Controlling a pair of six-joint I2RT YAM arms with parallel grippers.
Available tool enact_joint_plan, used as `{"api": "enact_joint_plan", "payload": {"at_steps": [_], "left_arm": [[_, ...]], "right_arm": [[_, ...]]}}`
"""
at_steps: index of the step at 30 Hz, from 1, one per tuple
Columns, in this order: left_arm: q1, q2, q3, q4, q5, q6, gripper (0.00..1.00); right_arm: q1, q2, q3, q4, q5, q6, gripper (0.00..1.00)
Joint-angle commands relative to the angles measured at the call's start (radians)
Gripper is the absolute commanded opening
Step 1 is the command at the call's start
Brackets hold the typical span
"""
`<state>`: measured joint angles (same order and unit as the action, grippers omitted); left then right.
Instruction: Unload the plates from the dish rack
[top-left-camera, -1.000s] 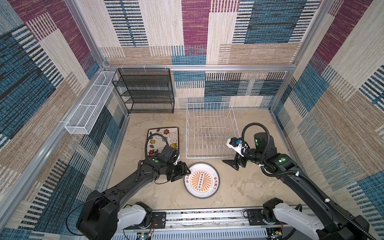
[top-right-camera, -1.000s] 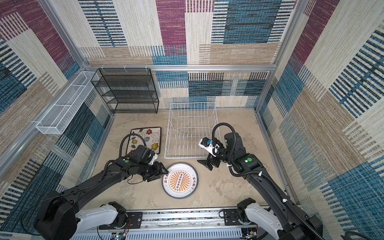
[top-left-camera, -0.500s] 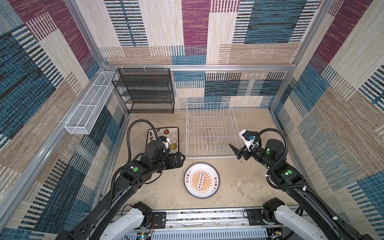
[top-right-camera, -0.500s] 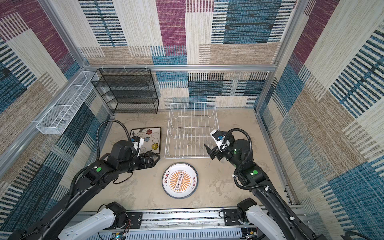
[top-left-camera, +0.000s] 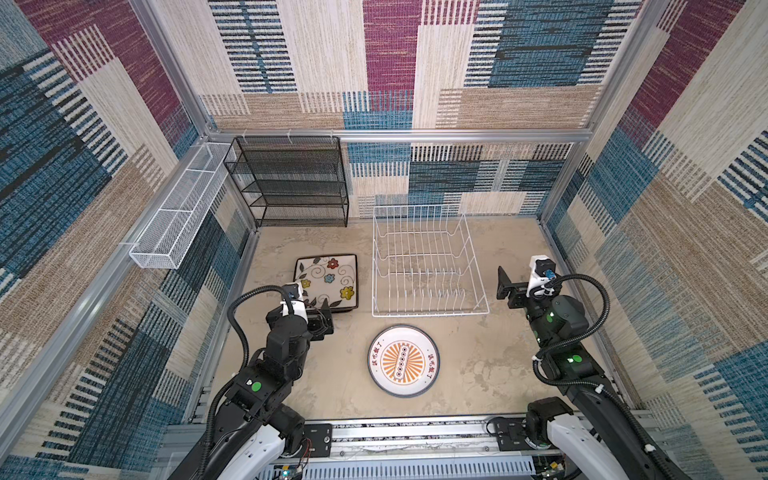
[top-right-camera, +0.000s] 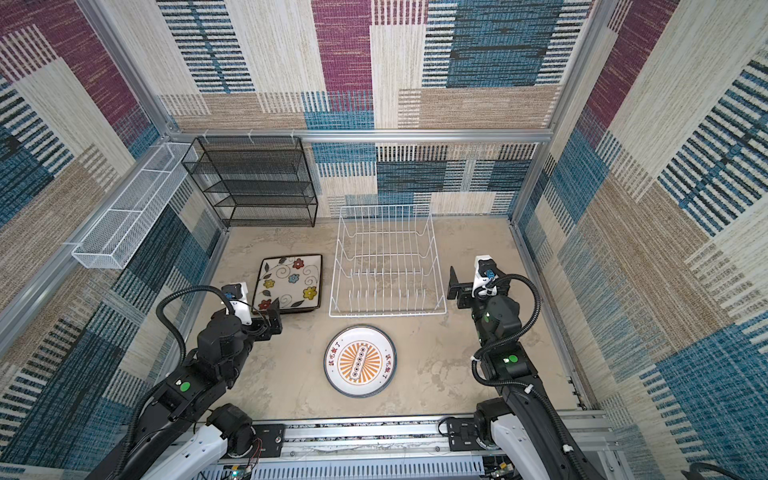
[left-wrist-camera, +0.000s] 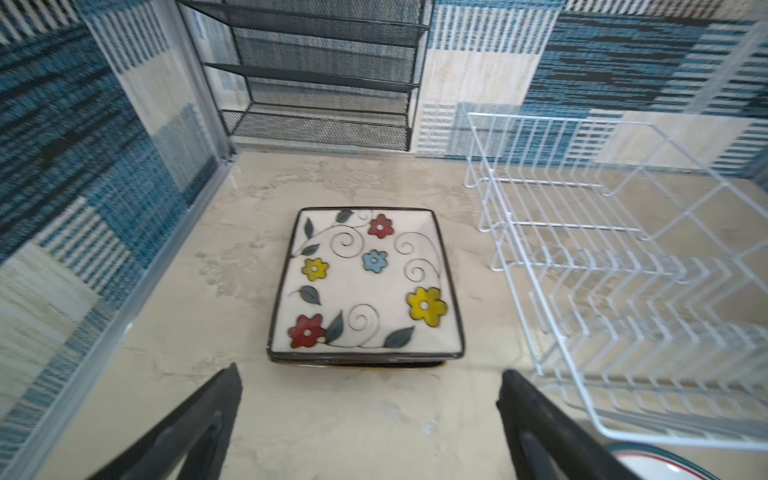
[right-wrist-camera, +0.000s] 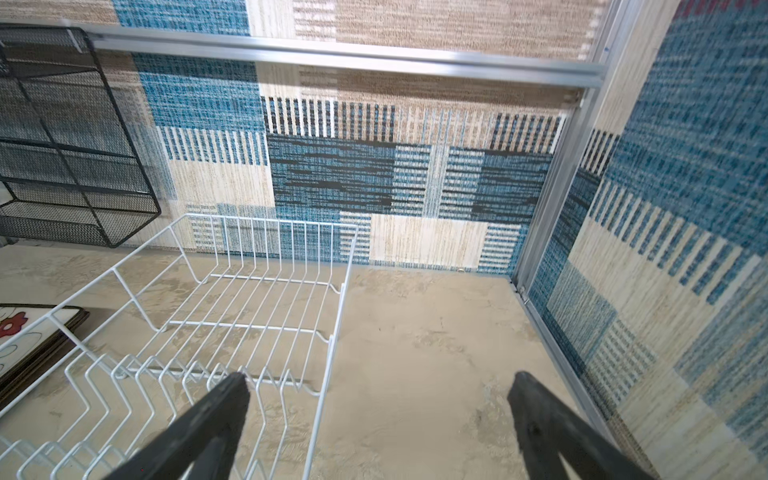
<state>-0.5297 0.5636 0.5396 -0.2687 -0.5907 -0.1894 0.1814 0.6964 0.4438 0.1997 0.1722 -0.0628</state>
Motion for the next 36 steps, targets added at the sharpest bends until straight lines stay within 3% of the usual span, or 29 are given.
{"api": "enact_joint_plan", "payload": {"at_steps": [1,10,21,31,36], "left_arm": [[0.011,0.025,-0.066,0.234,-0.148,0.179,0.99],[0.087,0.187,-0.219,0.522,-0.148,0.201,0.99],[0.232,0.382,-0.314,0.805,-0.07,0.174,0.99],[0.325,0.673,-0.326,1.179,0.068,0.165,0.99],[0.347,0.744,-0.286,1.203,0.134,0.243,0.99]], "right_arm": [[-0.029,0.017,-0.046,0.121,0.06,0.089,1.0],[-0.124,0.057,-0.171,0.28,0.037,0.167,1.0],[-0.176,0.109,-0.331,0.568,0.006,0.109,1.0],[-0.2,0.322,-0.392,0.824,0.038,0.131,1.0],[-0.207,0.42,-0.399,0.914,0.024,0.132,1.0]]}}
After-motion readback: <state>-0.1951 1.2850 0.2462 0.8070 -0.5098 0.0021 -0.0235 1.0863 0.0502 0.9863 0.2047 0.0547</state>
